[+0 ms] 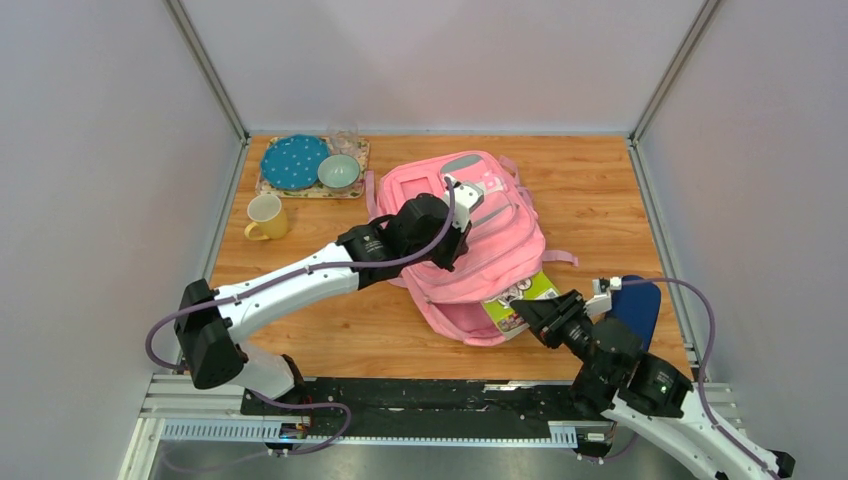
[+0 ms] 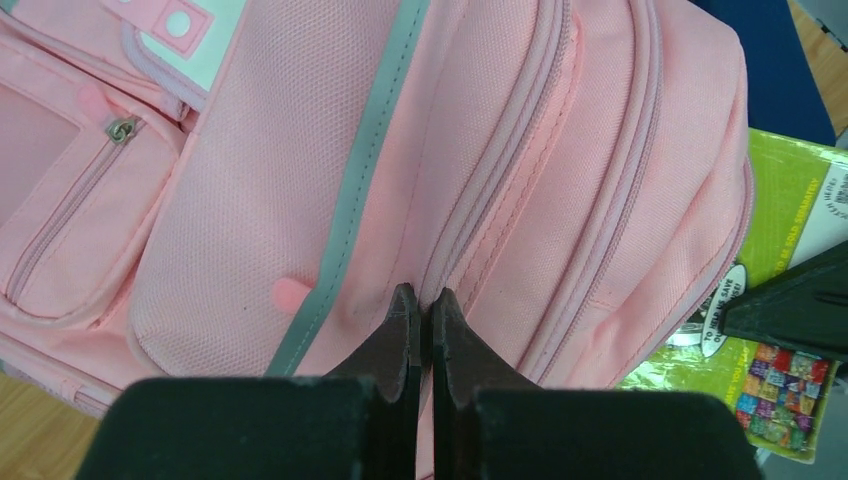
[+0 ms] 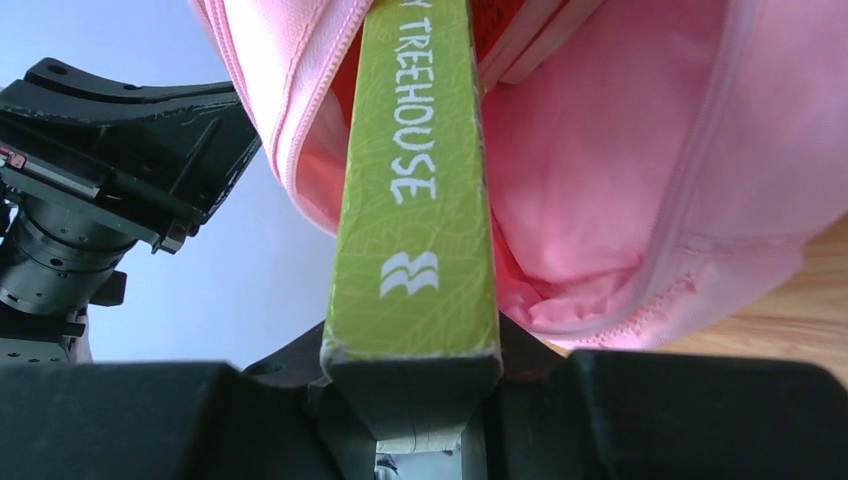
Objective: Pack the student bag
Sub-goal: Place the book in the student bag.
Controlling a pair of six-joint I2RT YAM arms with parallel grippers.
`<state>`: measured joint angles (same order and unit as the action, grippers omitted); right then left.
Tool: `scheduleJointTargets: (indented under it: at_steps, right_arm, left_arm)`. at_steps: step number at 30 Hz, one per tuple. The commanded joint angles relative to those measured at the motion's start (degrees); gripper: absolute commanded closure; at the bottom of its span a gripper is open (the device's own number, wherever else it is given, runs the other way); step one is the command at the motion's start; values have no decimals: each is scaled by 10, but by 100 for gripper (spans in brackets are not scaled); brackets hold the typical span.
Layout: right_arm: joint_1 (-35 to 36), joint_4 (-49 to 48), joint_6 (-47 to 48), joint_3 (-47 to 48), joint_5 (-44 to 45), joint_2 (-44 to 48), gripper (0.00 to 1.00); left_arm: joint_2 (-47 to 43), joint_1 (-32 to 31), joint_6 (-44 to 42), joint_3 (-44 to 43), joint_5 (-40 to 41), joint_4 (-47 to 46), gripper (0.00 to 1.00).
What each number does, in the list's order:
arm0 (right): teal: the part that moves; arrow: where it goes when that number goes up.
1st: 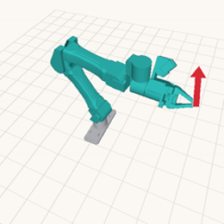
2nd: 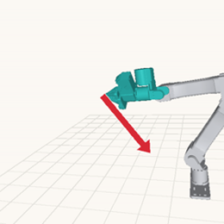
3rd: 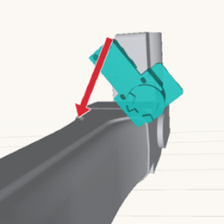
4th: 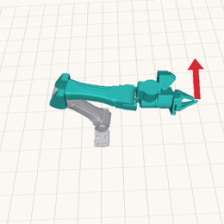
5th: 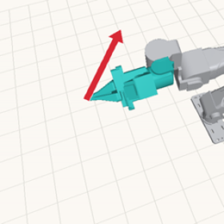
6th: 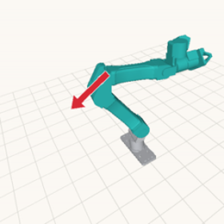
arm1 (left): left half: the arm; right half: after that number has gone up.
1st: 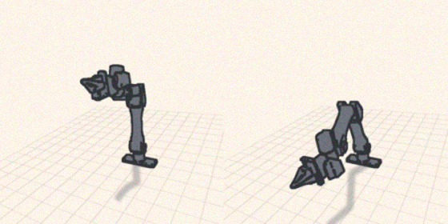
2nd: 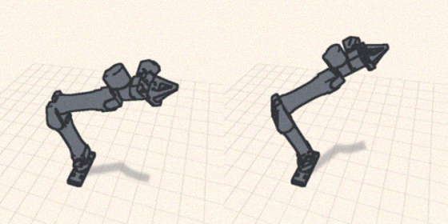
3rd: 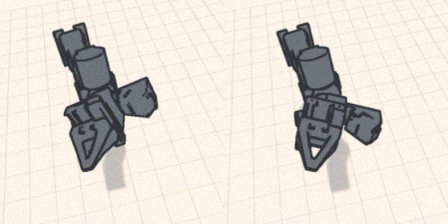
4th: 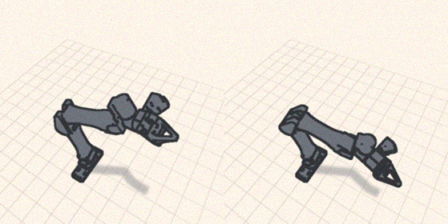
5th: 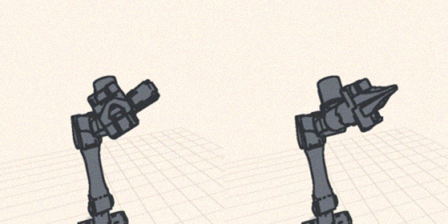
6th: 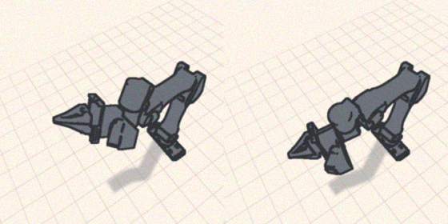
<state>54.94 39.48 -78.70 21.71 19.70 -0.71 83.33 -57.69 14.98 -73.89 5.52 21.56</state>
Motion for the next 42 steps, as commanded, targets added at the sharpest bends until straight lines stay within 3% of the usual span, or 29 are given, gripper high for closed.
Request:
scheduleJointTargets:
  at_steps: [1,5,15,25,29,34,40,42]
  right_arm:
    - [0,-199,-24,-41,-5,23,100]
    - [0,-280,-31,-83,15,11,100]
    - [-1,-518,10,-133,101,-151,100]
    - [-20,-625,3,-90,124,-374,100]
    - [-46,-667,-9,-53,90,-454,100]
    - [-49,-653,-76,-16,99,-547,100]
    - [-49,-586,-148,-8,52,-612,83]
    - [-49,-600,-150,-24,25,-615,68]
  left_arm:
    - [-46,6,31,-17,-44,-93,100]
    - [-56,11,34,-6,-81,-125,100]
    - [-85,44,80,47,-163,-191,100]
    - [-117,65,109,76,-185,-227,100]
    - [-139,68,115,96,-187,-238,100]
    - [-163,81,129,124,-195,-259,100]
    - [-172,89,143,146,-204,-270,100]
    - [-175,90,145,155,-204,-275,100]
